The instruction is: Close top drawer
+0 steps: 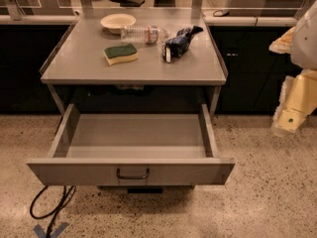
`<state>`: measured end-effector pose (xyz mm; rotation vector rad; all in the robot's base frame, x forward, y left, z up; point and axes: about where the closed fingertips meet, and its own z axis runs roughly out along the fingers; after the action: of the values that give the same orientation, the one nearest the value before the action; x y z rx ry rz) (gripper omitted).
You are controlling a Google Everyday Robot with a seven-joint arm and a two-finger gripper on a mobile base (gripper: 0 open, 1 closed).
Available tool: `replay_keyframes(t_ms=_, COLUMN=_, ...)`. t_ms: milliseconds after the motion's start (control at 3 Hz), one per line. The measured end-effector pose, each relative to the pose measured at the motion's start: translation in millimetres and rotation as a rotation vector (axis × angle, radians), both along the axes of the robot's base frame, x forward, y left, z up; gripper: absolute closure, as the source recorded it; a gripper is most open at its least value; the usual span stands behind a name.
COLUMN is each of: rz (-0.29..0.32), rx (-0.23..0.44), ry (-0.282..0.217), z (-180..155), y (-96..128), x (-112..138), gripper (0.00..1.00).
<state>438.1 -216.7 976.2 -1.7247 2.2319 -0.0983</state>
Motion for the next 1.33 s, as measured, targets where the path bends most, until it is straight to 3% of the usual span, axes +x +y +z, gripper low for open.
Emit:
replay_keyframes(t_ms=667, rz=0.013, rx=0.026, ry=-0.019, z=4.6, y=-0.1, x=-0.4, gripper=0.0)
replay_keyframes(t_ms=1000, rz=0.005, rx=0.122, ry=-0.016, z=-26.1, y=-31.7, x=-2.3, gripper=0.0)
replay_keyframes(t_ms=1333, rz=0.009, rx=0.277, ry=-0.006, z=-73.8, y=-71.5, x=-19.8, gripper=0.0)
